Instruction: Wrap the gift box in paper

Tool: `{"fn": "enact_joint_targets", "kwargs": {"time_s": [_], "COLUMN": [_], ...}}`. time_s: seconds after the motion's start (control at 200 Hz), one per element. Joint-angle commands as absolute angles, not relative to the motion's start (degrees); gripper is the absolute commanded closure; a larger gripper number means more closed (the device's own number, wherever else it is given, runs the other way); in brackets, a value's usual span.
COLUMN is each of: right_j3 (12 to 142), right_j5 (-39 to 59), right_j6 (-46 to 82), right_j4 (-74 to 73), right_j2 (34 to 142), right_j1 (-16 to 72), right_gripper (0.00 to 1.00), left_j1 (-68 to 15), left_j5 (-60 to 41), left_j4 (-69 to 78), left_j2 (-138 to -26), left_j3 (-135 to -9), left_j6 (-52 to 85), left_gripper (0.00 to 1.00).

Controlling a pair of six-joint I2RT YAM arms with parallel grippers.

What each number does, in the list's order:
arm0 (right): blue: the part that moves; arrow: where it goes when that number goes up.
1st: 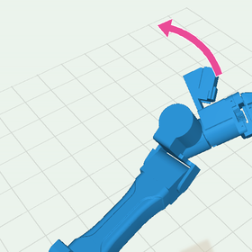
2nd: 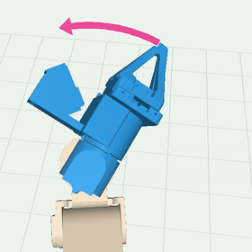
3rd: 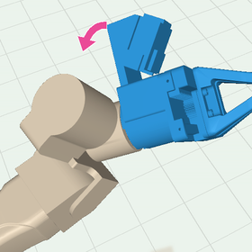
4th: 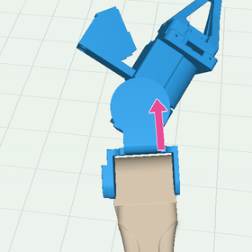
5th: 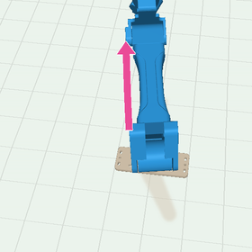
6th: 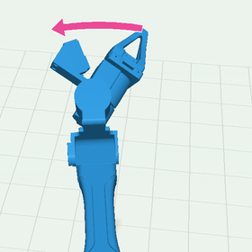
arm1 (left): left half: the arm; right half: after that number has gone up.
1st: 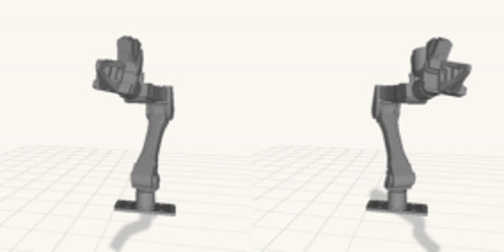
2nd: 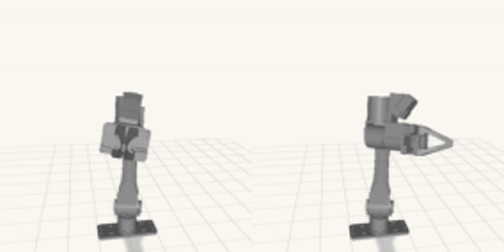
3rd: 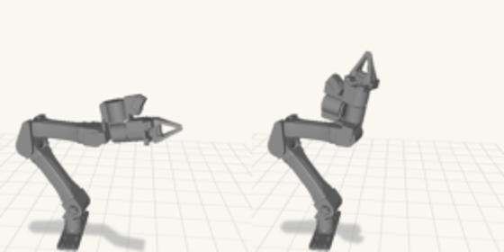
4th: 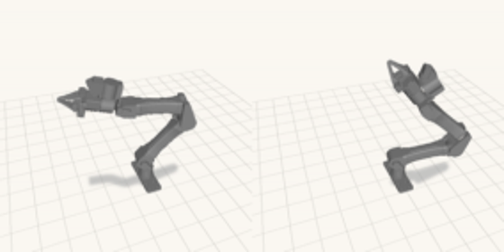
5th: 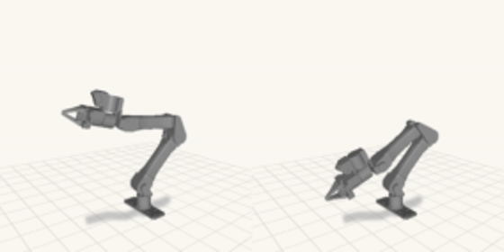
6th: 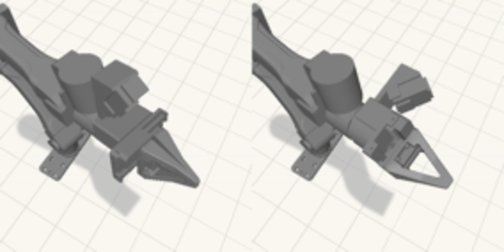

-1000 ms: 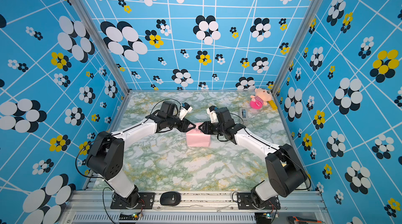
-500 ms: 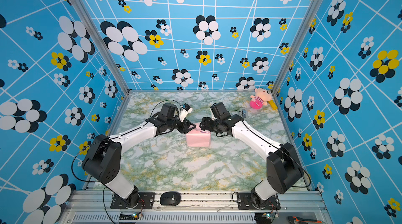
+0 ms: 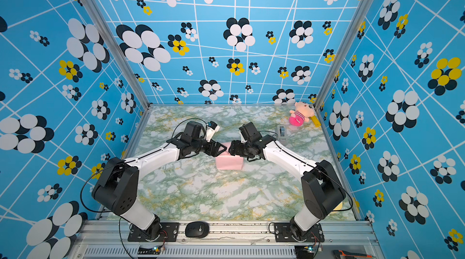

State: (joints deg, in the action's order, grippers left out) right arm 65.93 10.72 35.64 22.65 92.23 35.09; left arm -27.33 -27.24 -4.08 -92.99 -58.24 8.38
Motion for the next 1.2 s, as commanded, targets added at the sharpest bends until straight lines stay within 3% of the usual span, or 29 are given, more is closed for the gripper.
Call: {"fn": "enact_joint_targets", "kwargs": {"time_s": [0.0,0.25,0.49,0.745,1.195], "right_j3": [61.90,61.05,59.65,59.06,64.28], "right_j5": [9.57,9.36,9.93,11.86,17.32], "right_j6": [35.33,35.22,35.41,36.64,37.64], "right_j4": [27.58,26.48,25.10,23.31,22.39], "right_j2": [95.02,94.66,94.60,94.40,90.88], "right_j1": [35.51,35.49,35.49,35.01,34.49], "right_gripper": [0.29,0.31,0.31,0.32,0.23], "left_j1": [-26.99,-24.69,-24.47,-28.98,-30.53], "left_j5": [-28.13,-29.67,-33.78,-26.02,-17.75], "left_j4": [-4.96,6.15,13.93,-1.26,-4.37], "left_j2": [-91.33,-90.00,-92.64,-91.95,-92.50], "left_j3": [-55.19,-49.04,-47.58,-52.17,-47.89], "left_j6": [17.62,34.47,40.58,27.94,20.41], "left_gripper": [0.16,0.12,0.14,0.13,0.15]}}
